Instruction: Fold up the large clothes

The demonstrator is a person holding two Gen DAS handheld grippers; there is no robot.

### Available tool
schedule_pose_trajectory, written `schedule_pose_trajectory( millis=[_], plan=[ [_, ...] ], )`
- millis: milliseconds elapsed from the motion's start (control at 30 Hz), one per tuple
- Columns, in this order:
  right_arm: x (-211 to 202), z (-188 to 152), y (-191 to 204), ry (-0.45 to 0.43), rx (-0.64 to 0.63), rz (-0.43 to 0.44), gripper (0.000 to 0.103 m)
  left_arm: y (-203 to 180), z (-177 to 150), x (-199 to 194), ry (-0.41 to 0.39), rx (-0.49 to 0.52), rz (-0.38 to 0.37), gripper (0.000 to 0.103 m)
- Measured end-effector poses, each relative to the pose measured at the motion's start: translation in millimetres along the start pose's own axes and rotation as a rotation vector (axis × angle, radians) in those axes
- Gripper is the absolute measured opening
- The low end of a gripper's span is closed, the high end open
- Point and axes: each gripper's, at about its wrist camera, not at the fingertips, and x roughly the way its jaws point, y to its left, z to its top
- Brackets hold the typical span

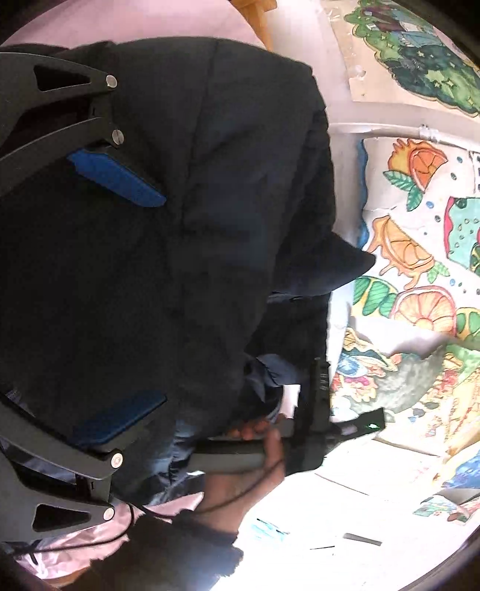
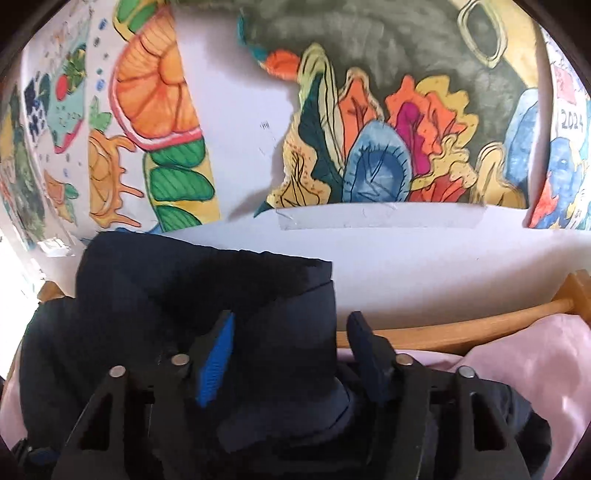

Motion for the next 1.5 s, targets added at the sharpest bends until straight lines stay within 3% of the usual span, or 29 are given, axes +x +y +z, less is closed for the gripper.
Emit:
schedule_pose_trajectory(
  millis=[67, 167, 333, 500, 667, 767, 900, 1000, 1133, 1200, 1267, 1367, 1500],
  plan=[
    [-4, -4, -2, -0.016, -0.006, 0.013, 0.031, 0, 4, -7, -0.024, -0.011, 0.036, 0.098],
    [-26, -13, -2, -0.069, -0.041, 0.047, 0.024, 5, 9, -20, -0.065, -0.042, 0.057, 0.098],
    [-87, -38, 8, -0.170, -0.158, 0.086, 0.022, 16, 19, -47, -0.143, -0.126, 0.073, 0.098],
    [-163, -81, 19, -0.284, -0.353, 0.118, 0.021, 27, 14, -83, -0.221, -0.166, 0.130, 0.098],
    [-216, -132, 48, -0.380, -0.613, 0.068, 0.020, 37, 10, -131, -0.306, -0.260, 0.087, 0.098],
    [-238, -166, 60, -0.433, -0.770, 0.019, 0.019, 37, 13, -150, -0.313, -0.293, 0.052, 0.098],
    [-236, -199, 62, -0.511, -0.872, -0.055, 0.019, 29, 20, -152, -0.294, -0.322, -0.022, 0.098],
    [-227, -219, 64, -0.524, -0.896, -0.105, 0.019, 16, 38, -127, -0.230, -0.332, -0.070, 0.097],
    [-215, -234, 67, -0.522, -1.013, -0.192, 0.019, 0, 41, -103, -0.166, -0.309, -0.057, 0.095],
    [-215, -236, 66, -0.517, -1.005, -0.192, 0.019, -6, 36, -93, -0.146, -0.289, -0.049, 0.083],
    [-211, -239, 66, -0.506, -1.027, -0.210, 0.019, -8, 30, -82, -0.111, -0.284, -0.044, 0.047],
    [-206, -245, 64, -0.497, -1.037, -0.216, 0.019, -11, 23, -73, -0.110, -0.282, 0.005, 0.022],
    [-204, -245, 63, -0.486, -1.025, -0.213, 0.019, -27, 13, -66, -0.134, -0.199, 0.090, 0.012]
  ],
)
